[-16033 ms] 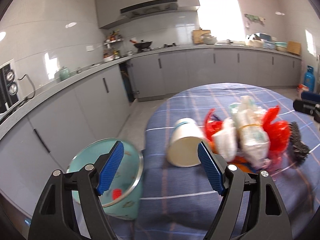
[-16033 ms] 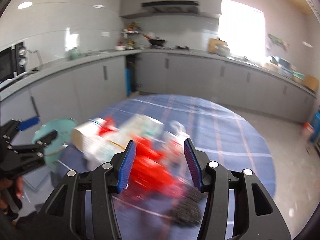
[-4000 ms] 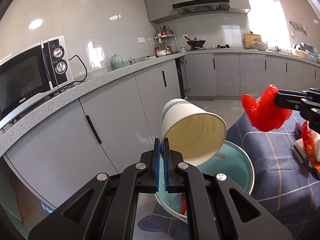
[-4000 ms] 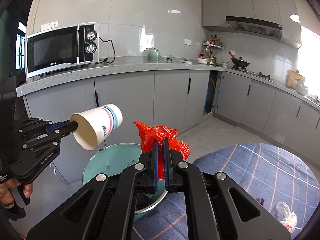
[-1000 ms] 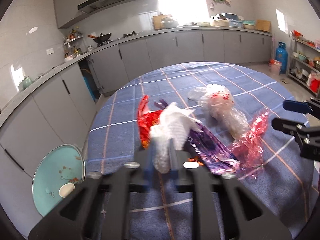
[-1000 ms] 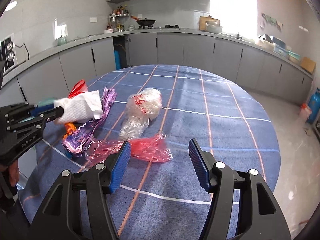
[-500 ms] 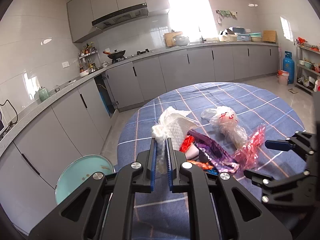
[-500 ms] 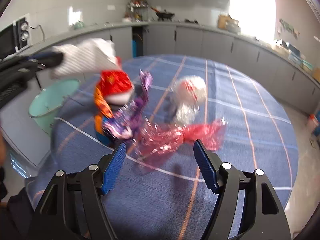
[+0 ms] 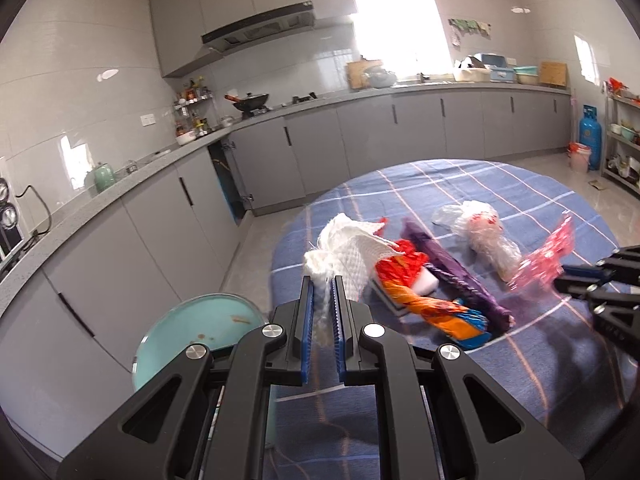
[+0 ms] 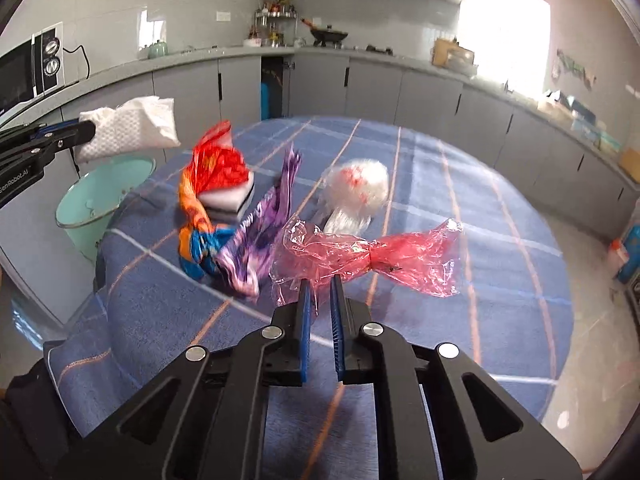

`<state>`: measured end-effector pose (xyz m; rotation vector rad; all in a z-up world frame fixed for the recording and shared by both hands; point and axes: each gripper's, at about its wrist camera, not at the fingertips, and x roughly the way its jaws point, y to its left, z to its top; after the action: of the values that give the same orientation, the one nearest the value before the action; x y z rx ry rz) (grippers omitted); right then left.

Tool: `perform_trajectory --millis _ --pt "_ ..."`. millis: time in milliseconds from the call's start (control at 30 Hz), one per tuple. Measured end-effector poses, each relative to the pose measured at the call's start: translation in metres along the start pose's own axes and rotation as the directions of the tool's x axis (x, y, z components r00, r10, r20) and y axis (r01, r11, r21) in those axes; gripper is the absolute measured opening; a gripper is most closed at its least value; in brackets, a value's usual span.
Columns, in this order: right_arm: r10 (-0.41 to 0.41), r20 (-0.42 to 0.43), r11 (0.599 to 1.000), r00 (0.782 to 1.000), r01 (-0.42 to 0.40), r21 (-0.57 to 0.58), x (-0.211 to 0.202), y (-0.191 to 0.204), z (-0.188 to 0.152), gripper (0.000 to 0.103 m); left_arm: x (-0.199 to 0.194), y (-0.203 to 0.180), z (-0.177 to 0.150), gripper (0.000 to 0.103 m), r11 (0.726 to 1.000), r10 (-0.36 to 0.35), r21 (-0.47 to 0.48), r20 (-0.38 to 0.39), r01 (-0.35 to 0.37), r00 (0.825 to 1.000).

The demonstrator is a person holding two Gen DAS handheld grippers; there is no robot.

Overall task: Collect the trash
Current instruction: 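Grasp the white tissue with the left tool while the right tool grasps the pink plastic bag, then carry the tissue and pink bag over the wastebasket with both tools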

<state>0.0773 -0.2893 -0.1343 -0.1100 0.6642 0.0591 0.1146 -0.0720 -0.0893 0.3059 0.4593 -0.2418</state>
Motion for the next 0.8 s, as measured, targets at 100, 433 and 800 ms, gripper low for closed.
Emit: perform_trajectory --millis 100,433,800 --pt "0.000 0.045 1.000 0.999 0.001 -0.016 -0.008 0.001 0.009 0.010 -0.003 0.012 0.000 0.010 0.999 0.030 -0.022 0.007 -0.030 1.000" --pt "0.119 0.139 0.992 0.983 -0.113 -0.050 0.001 0.023 0.053 0.010 -0.006 0.048 -0.003 0.010 0.990 0.112 -0.088 0.011 -0.111 0.994" --pt "0.242 0.166 0.967 0.956 -0.225 -0.115 0.026 0.070 0.102 0.010 -0.002 0.076 -0.010 0.010 0.978 0.168 -0.126 -0.006 -0.168 0.986"
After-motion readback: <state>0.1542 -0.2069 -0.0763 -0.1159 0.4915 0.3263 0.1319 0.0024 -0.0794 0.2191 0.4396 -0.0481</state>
